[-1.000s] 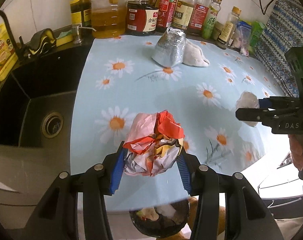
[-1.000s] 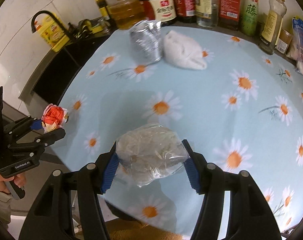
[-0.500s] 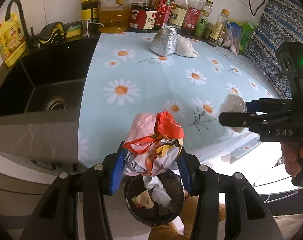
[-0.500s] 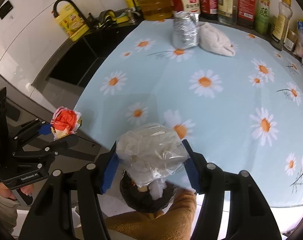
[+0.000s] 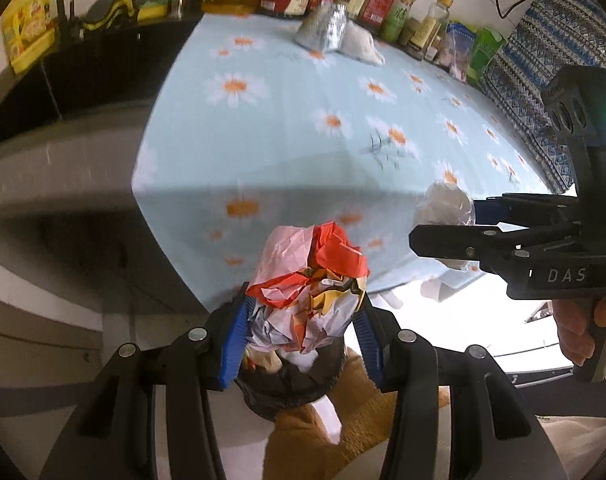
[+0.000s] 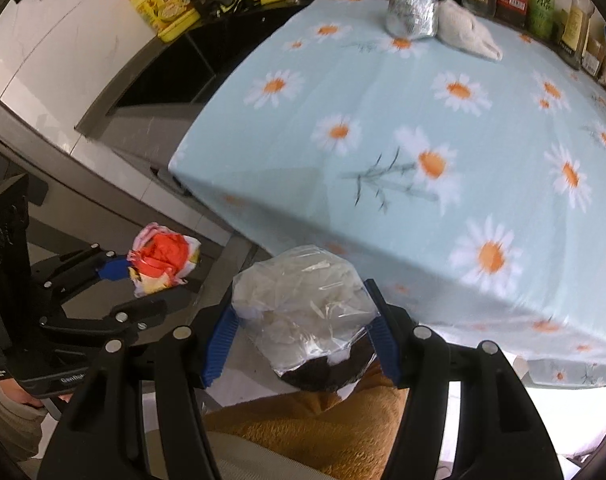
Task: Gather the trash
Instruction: 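Carry the red wrapper and plastic bag down over the trash bin, then open both tools to drop the red wrapper and plastic bag into the bin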
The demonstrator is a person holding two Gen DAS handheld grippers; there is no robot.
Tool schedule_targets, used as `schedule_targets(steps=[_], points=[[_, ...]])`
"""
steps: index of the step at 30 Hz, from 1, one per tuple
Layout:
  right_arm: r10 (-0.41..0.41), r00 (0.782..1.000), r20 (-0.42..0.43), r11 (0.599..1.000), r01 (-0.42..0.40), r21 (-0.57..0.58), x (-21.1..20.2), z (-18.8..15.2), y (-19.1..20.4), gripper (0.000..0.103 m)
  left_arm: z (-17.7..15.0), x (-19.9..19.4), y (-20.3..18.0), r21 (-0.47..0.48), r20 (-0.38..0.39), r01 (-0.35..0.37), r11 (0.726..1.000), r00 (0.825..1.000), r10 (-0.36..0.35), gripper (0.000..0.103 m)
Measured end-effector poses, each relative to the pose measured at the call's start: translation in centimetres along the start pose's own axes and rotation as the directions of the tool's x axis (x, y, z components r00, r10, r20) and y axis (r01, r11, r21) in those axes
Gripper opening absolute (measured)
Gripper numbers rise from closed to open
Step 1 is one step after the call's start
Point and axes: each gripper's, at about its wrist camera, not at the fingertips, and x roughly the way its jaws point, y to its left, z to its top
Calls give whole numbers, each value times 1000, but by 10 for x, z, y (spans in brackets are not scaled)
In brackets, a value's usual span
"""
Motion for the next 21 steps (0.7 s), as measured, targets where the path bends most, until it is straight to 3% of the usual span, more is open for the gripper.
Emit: schedule_targets(steps=[21], points=[[35, 988, -151, 995, -21, 93, 48, -49, 0, 60, -81, 68, 11, -114, -209, 39, 993, 976, -62, 46]])
